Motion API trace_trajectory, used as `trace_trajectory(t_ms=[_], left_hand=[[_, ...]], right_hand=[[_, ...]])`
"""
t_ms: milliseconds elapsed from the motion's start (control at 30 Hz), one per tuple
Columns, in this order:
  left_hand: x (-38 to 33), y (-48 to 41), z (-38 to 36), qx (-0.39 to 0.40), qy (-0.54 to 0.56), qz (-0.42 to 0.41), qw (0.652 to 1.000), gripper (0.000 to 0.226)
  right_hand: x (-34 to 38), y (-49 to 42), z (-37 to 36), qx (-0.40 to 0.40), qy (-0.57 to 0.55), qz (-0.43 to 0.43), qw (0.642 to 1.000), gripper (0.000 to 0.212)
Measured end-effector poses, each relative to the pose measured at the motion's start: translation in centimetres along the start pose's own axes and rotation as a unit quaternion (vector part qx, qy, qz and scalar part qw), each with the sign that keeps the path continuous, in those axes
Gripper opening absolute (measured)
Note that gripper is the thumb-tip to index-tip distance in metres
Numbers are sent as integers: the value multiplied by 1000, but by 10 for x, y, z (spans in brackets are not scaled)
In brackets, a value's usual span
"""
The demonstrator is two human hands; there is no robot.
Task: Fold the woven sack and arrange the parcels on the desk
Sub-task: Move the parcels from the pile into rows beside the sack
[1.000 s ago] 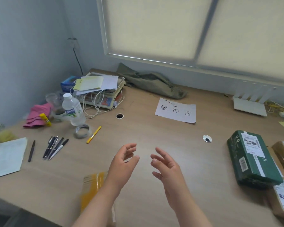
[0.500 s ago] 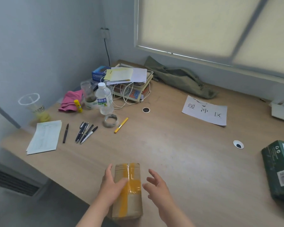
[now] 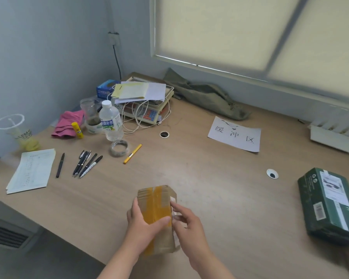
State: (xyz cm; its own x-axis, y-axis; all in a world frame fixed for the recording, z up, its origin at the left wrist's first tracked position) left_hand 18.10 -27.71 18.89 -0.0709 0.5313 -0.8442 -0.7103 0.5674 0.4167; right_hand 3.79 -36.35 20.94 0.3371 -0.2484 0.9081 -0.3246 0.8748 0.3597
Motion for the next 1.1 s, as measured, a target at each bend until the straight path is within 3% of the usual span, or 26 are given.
trace_trajectory(t_ms=[167, 333, 367, 433, 500, 667, 800, 900, 1000, 1100], left_hand=[[-46, 11, -36, 22, 5, -60, 998, 143], [-83, 22, -70, 113, 99, -87, 985, 129], [-92, 27, -78, 130, 118, -94, 980, 124], [-106, 32, -86, 149, 160, -101, 971, 107], [-118, 38, -97, 171, 213, -85, 958, 91], [-142, 54, -125, 224, 313, -50, 922, 88], [-155, 63, -142, 252, 317, -48, 913, 79], [-156, 55, -145, 239, 250, -50, 937, 64], [-154, 47, -144, 181, 233, -39, 955, 70], [-149, 50, -149, 113, 269, -14, 956, 78]], right_hand=[[21, -4, 48, -37, 0, 63, 997, 55], [35, -3, 102, -87, -19, 32, 996, 99], [38, -2, 114, -91, -33, 24, 995, 95], [48, 0, 129, -87, -55, 38, 994, 61], [57, 4, 148, -92, -86, 52, 991, 44], [71, 11, 169, -1, -149, 47, 988, 50], [80, 19, 184, 60, -144, 53, 986, 51], [75, 17, 198, 87, -135, 43, 986, 59], [63, 5, 221, -14, -160, 38, 986, 68], [40, 3, 225, -94, -188, -16, 978, 94]])
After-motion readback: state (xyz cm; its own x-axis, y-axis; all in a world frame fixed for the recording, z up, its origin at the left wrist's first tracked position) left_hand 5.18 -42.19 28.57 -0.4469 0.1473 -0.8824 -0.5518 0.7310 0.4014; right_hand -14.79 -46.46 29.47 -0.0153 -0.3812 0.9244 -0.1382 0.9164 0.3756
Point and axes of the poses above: each hand's wrist, its own y-axis away from the middle knuckle, its own z-axis out of the back of the hand, x = y × z, the point moved 9 cm from there along -y, towards the middle knuckle, and after that the axes turned 9 degrees about -x, right-handed, at the moved point
